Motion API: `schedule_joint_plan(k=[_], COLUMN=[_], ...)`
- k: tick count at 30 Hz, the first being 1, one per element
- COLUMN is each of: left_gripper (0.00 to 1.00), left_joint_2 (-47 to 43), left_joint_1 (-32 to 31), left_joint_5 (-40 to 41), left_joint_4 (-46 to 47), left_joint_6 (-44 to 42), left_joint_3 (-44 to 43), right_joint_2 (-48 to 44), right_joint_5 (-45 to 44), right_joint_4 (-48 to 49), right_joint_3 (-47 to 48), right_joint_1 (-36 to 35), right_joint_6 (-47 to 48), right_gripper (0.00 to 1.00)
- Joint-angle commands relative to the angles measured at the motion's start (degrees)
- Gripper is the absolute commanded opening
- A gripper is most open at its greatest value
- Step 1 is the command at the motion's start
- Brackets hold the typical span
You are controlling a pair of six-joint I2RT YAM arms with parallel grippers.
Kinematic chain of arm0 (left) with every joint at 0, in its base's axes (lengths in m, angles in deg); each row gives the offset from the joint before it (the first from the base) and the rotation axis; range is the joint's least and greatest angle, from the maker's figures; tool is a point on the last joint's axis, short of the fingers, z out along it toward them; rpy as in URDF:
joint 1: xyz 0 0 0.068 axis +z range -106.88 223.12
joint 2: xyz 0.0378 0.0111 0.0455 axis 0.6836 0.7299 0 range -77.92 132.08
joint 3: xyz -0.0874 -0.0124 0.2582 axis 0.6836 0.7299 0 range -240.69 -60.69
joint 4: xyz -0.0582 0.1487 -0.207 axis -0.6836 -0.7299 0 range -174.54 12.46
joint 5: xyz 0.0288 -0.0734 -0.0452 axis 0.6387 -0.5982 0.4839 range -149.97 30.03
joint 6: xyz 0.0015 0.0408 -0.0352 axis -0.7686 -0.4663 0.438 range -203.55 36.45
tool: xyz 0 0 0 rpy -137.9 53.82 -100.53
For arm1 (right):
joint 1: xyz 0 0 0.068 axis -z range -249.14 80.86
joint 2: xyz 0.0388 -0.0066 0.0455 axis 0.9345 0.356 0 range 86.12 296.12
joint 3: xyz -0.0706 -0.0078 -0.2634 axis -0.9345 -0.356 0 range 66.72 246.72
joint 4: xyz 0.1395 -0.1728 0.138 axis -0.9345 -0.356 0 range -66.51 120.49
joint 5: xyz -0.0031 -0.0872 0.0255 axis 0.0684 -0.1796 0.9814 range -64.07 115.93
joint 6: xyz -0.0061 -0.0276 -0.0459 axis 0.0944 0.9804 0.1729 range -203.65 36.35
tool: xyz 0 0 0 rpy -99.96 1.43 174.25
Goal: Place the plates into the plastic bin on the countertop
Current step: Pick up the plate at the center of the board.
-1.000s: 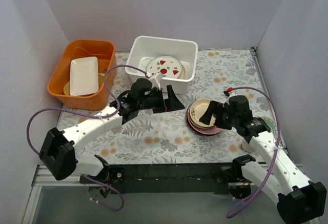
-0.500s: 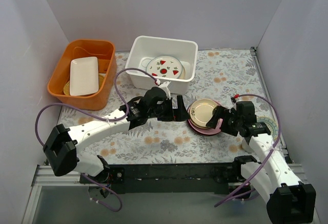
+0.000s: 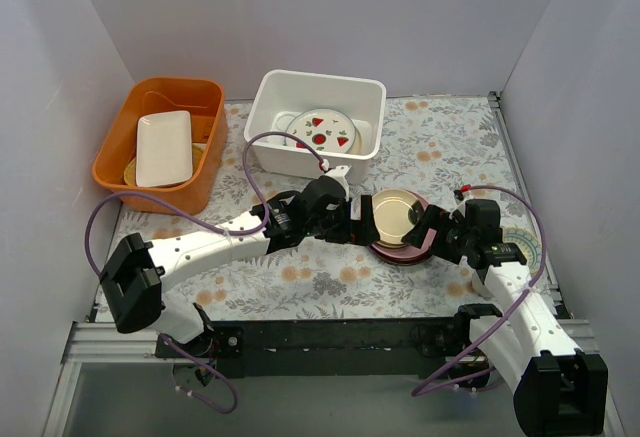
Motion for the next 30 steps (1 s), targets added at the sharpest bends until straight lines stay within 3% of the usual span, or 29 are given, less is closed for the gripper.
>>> schedule_joint_plan(k=[1, 15, 30], left_gripper=[0.98, 0.98, 0.98], left_joint_2=[-0.2, 1.0, -0.1], left_joint_1=[-0.4, -1.0, -1.4], left_joint_5=[2.3, 2.6, 2.8], left_joint_4=[-1.3, -1.5, -1.1], left_joint_6=[-0.9, -0.4, -0.9], left_joint_3=[-2.1, -1.6, -0.3], right_joint_2=[-0.1, -6.4, 4.7], right_joint_5=[2.3, 2.5, 2.4], right_joint_4=[0.4, -7.0, 5.1], right_joint_3=[1.6, 7.0, 2.8], right_joint_1=[0.1, 0.2, 1.3], right_joint_6=[-0.5, -0.6, 0.3], right_gripper=[0.96, 0.95, 0.94])
